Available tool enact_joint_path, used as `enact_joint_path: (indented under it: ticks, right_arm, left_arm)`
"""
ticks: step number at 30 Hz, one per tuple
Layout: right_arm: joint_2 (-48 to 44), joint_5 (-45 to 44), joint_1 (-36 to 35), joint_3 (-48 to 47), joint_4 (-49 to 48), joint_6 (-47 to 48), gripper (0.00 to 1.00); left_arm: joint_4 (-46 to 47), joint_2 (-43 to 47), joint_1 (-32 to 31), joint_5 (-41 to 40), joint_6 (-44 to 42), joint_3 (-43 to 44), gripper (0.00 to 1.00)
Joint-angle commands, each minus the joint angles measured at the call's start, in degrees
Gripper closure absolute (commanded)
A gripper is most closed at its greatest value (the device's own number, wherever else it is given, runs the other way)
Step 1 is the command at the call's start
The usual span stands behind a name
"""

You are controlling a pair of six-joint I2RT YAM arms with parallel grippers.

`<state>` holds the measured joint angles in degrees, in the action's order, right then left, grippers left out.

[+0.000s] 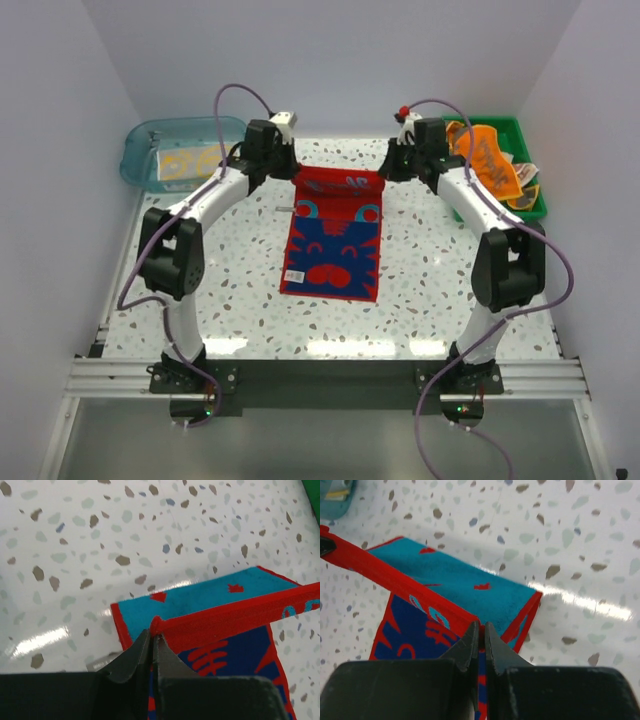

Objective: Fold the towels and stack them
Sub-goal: Flatten out the crumpled towel

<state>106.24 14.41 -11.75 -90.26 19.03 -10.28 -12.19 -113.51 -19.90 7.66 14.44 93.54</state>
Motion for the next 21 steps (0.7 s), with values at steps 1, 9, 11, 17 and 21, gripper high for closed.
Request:
enact_joint_path:
  ticks: [1, 9, 11, 17, 21]
  right_arm:
    - [-7.8, -4.2, -0.3, 7.2, 3.3, -3.8, 1.00]
    - [-16.3, -4.2, -2.8, 19.7, 7.6, -9.1, 1.00]
    - [-18.7, -4.1, -3.3, 21.3, 7.1, -9.9, 1.00]
    - [-22.5, -4.9, -4.2, 24.9, 8.6, -10.7, 1.00]
    - [-25.0, -4.9, -4.6, 26.7, 8.4, -11.6, 1.00]
  left_arm:
    - [1.5, 7.0, 1.9, 2.5, 2.8, -7.7, 1.00]
    - [2.2, 16.4, 1.8, 6.0, 5.0, -22.8, 1.00]
    - [2.1, 18.7, 1.8, 6.1, 5.2, -26.0, 1.00]
    - [0.6, 23.0, 1.7, 6.8, 4.9, -30.5, 1.00]
    - [-0.2, 25.0, 1.7, 6.8, 4.6, -31.5, 1.00]
